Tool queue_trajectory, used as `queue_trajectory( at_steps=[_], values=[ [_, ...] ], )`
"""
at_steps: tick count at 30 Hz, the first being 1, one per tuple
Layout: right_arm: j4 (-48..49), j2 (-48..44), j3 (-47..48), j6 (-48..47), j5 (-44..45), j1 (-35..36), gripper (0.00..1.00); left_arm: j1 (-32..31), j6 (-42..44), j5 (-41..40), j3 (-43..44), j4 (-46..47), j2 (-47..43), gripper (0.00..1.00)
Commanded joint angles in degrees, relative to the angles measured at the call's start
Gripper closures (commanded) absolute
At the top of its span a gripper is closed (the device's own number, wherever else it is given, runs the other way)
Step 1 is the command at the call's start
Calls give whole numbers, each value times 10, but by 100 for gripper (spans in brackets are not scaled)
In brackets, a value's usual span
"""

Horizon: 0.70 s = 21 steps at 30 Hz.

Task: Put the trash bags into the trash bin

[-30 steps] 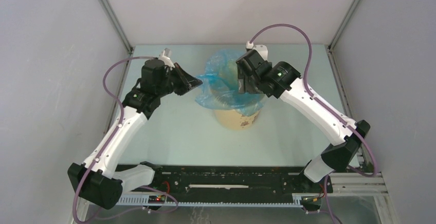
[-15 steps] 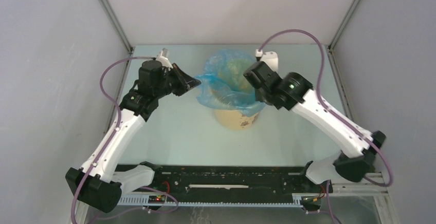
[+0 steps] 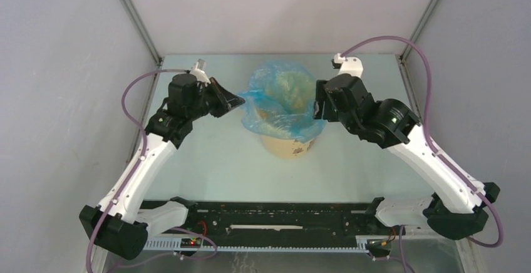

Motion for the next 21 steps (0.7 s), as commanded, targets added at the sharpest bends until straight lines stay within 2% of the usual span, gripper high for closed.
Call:
queue_trajectory(
  at_steps=[1,2,5,9,11,16,21],
  values=[
    [45,56,61,-21,-15,2,22,4,9,20,17,8,-20,100],
    [43,71,75,-21,-13,2,16,4,9,21,17,8,-20,100],
    [31,107,105,-17,-8,2,9,4,8,20,16,8,-23,100],
    [11,137,106,-9,-11,1,7,4,9,20,18,8,-26,100],
    [16,142,91,-11,-14,1,10,4,10,19,20,8,-27,100],
    [47,146,60,-21,-28,-5,24,4,13,17,23,7,-27,100],
    [72,139,30,-14,-47,-21,28,4,22,18,27,5,-23,100]
  ],
)
